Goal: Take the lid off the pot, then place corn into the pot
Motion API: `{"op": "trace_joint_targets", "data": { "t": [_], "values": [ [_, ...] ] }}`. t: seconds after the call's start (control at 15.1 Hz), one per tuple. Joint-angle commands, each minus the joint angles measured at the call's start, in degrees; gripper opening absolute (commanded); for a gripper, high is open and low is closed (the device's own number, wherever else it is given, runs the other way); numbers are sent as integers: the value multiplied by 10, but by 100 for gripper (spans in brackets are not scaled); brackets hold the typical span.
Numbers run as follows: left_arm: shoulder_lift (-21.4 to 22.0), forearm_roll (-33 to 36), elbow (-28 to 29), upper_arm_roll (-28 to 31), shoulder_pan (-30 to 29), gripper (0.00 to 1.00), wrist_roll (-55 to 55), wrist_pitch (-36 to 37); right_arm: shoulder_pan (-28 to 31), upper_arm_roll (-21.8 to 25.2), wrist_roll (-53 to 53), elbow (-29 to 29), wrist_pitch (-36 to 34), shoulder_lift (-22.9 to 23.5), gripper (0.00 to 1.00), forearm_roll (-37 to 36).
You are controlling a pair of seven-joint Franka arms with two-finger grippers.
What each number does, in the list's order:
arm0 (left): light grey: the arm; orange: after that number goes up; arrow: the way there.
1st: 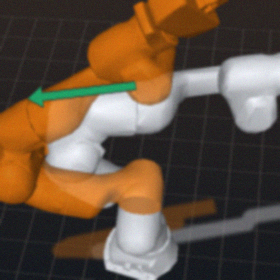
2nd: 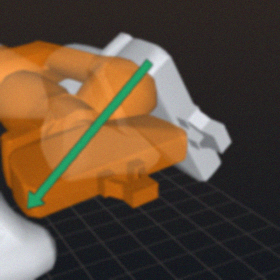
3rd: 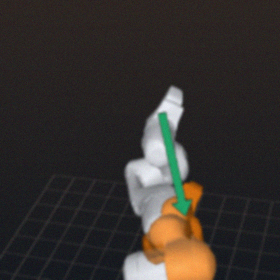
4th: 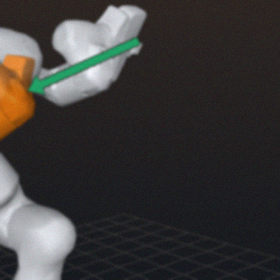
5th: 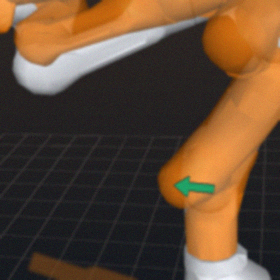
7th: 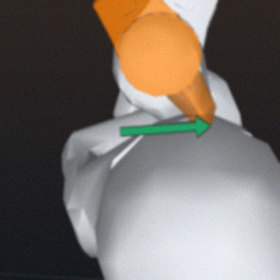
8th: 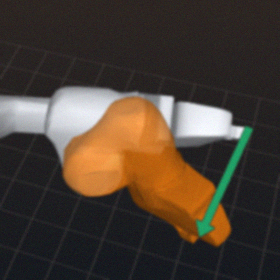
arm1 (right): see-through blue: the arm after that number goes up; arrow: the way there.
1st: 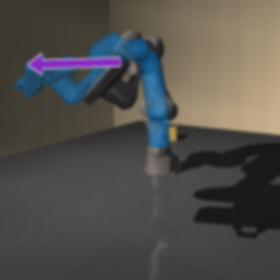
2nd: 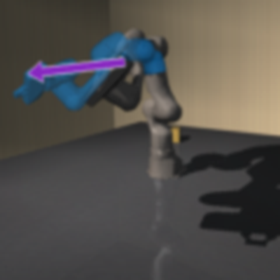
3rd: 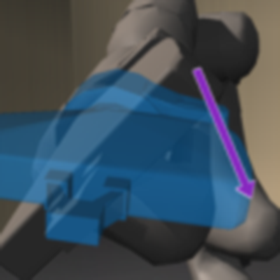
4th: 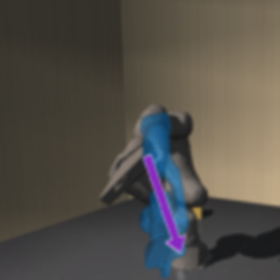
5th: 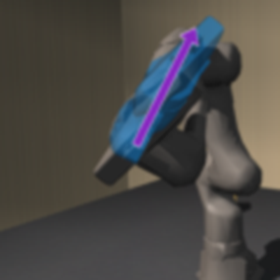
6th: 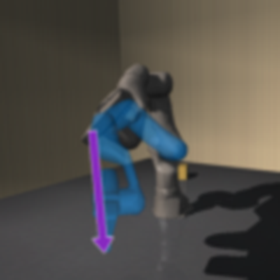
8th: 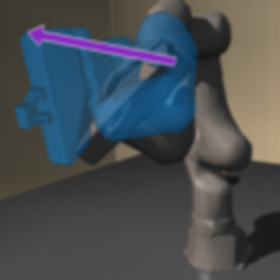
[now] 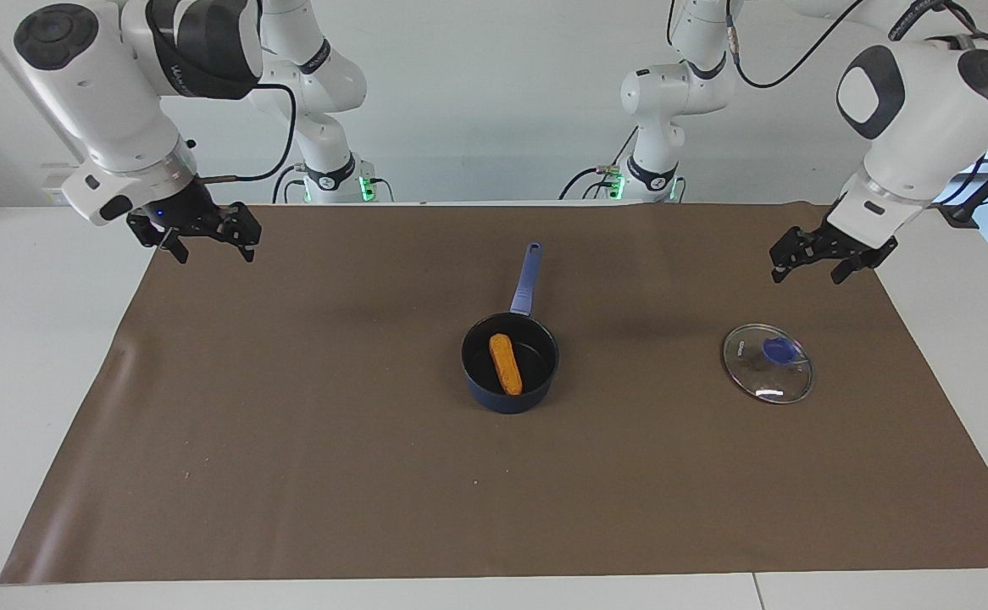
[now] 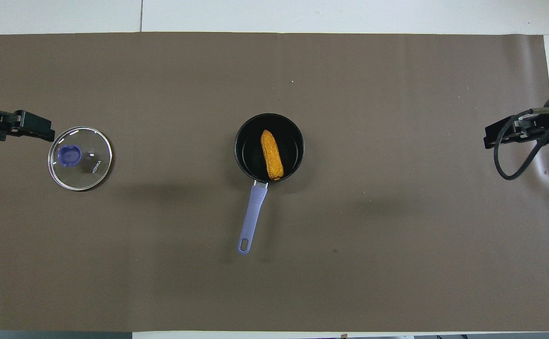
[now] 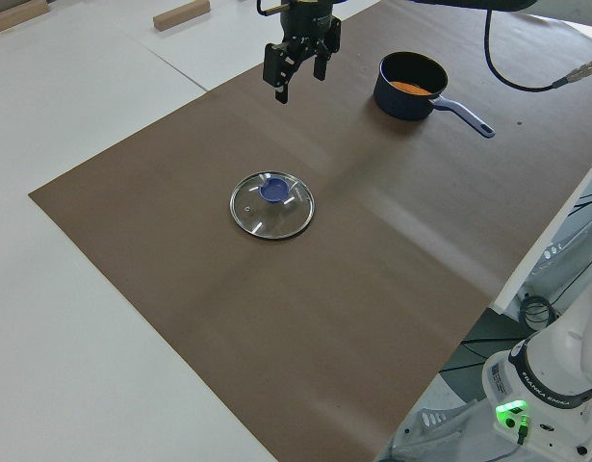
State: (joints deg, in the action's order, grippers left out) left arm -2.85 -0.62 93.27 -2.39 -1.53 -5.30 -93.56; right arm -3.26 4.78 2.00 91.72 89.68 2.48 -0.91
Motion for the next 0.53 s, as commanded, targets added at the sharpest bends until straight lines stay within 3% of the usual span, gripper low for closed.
{"op": "trace_joint_targets", "data": {
  "t": [0.0,0.2,0.46],
  "values": [
    [59,12,70,12,20,100,8,11,3,-4,10,33,2,-31,100,3],
    [63,12,81,14,28,100,-2,-17,8,-6,11,64,4,-54,100,3],
    [47,12,17,25,52,100,5,39,21,-31,11,49,10,-44,100,-9]
  ]
}}
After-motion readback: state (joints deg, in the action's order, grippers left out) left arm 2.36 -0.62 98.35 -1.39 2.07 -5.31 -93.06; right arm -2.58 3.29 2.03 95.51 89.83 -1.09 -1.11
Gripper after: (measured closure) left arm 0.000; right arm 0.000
